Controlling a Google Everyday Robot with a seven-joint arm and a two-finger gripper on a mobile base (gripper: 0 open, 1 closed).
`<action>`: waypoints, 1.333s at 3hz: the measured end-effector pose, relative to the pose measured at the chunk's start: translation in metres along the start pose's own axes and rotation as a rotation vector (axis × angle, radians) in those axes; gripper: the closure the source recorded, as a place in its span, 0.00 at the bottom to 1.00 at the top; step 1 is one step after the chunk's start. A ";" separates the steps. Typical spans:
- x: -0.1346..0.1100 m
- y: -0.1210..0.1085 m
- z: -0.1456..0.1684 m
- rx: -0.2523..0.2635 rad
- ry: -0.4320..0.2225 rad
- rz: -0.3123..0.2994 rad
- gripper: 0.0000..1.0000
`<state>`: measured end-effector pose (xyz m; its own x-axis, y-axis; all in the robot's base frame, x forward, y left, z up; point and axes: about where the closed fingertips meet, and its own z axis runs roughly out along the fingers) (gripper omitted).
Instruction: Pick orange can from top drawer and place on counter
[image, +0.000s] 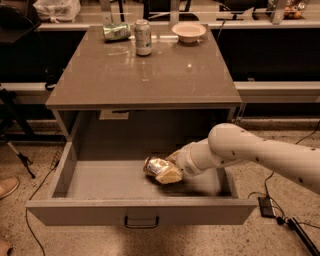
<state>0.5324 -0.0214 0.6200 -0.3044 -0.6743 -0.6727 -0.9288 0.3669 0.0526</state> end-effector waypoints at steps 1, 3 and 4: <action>0.002 -0.002 -0.025 0.009 -0.034 0.016 0.89; -0.020 -0.012 -0.128 0.097 -0.057 -0.117 1.00; -0.020 -0.012 -0.128 0.097 -0.057 -0.117 1.00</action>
Offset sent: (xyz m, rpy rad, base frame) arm -0.0098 -0.0872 0.1162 -0.0306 -0.1875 -0.0118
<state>0.5227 -0.0945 0.7275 -0.1798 -0.6797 -0.7111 -0.9317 0.3496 -0.0985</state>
